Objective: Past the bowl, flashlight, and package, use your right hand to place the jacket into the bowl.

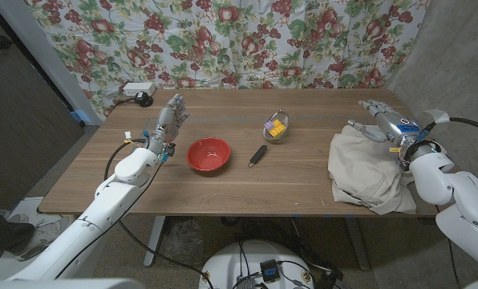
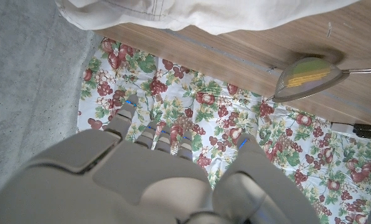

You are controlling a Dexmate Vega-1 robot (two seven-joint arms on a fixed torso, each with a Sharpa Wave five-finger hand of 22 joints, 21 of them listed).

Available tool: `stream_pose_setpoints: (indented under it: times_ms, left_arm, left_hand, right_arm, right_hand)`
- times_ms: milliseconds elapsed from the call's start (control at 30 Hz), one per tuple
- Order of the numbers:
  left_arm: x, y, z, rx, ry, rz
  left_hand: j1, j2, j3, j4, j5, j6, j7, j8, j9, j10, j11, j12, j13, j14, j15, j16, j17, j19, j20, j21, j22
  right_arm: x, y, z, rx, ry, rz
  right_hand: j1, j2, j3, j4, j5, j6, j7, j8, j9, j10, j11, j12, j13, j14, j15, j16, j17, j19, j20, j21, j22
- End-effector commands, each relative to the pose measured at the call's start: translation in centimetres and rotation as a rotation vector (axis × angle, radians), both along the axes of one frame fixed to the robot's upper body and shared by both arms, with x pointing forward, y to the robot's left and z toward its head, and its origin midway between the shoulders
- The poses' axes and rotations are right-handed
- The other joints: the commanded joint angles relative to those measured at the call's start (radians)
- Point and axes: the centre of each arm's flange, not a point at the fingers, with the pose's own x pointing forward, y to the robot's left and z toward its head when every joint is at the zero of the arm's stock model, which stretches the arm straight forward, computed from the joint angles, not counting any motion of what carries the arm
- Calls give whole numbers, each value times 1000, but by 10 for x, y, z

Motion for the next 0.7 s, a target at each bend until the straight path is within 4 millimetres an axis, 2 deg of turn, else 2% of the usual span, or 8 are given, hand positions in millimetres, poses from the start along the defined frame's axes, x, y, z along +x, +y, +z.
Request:
stream_pose_setpoints:
  times_ms: [33,400,467,700]
  left_arm:
    - [1,0,0,-3,3,5]
    - [1,1,1,-1,-2,-1]
    - [1,1,1,0,-2,0]
    - [0,1,1,4,-1,4]
  left_hand:
    - [-3,110,-1,0,5,-58,-4,1,6,-79,1,3,4,-75,3,2,1,2,7,2,2]
    - [-3,110,-2,-1,6,-58,-4,1,6,-77,1,3,4,-75,3,2,1,2,8,2,2]
    - [-3,110,-2,-1,6,-58,-4,1,6,-77,2,3,4,-75,4,2,1,1,8,2,2]
    - [-3,110,-2,-1,6,-57,-5,1,6,-78,0,3,4,-74,3,2,1,1,8,2,2]
  right_arm:
    - [4,-1,-8,-7,20,-10]
    - [7,0,-12,-19,42,-43]
    - [8,0,-12,-10,51,-42]
    - [10,0,-15,-19,93,-69]
  right_hand:
    - [14,0,4,-12,-6,26,-17,14,5,10,-22,10,3,4,1,3,2,14,12,4,5]
    - [22,3,6,-19,-10,48,-20,16,5,8,-30,9,3,7,6,3,2,20,31,5,5]
    - [31,-9,2,-32,-12,14,-18,-2,3,-7,-31,3,3,2,8,2,3,24,36,5,5]
    - [36,-33,-10,-49,-19,-36,-18,-19,3,-49,-36,-6,4,-8,11,1,4,52,35,11,5]
